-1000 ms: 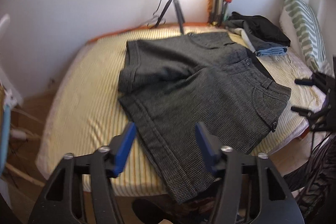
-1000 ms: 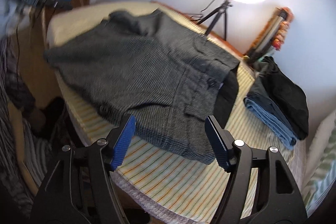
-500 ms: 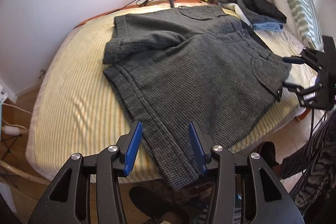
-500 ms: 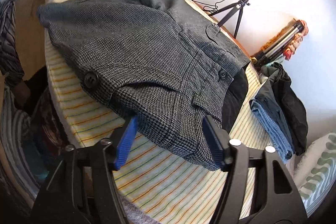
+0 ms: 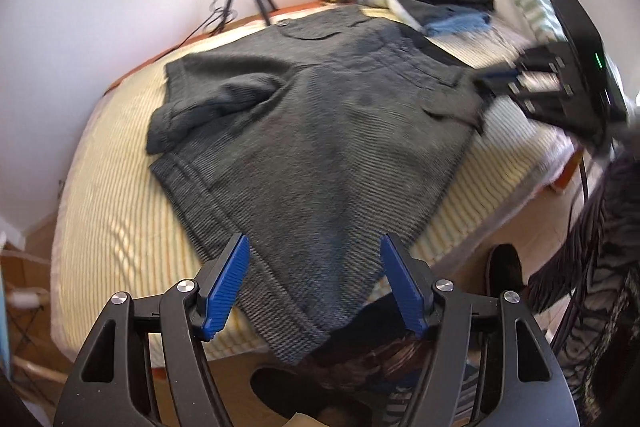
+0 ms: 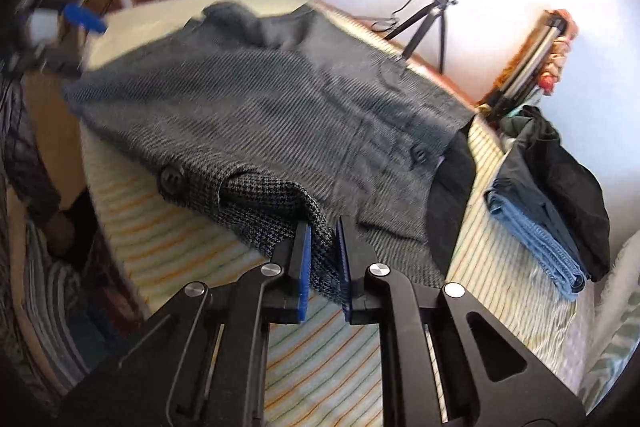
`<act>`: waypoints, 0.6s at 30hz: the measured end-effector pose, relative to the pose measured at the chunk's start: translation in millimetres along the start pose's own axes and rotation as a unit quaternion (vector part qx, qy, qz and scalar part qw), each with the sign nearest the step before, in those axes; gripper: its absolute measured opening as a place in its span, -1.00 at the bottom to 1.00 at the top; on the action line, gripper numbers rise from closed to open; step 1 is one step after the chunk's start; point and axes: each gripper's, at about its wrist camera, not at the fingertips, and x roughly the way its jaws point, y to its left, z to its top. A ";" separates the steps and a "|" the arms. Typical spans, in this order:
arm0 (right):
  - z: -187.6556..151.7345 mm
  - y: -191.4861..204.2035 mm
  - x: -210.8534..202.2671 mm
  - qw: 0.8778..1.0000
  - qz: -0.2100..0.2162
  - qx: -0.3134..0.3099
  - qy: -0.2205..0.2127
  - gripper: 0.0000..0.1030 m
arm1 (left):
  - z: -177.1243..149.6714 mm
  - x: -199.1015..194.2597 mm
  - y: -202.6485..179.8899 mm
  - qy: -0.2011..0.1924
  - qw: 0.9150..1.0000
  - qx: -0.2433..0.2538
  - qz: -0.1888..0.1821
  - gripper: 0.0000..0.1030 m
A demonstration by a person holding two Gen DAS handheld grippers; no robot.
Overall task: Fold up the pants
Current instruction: 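Close the right gripper on the waistband corner while the left gripper grasps the leg hem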
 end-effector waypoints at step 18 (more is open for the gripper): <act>29.8 -26.0 5.0 0.997 -0.018 0.065 -0.043 -0.79 | -0.6 42.5 3.2 0.030 0.999 0.028 0.022 -0.61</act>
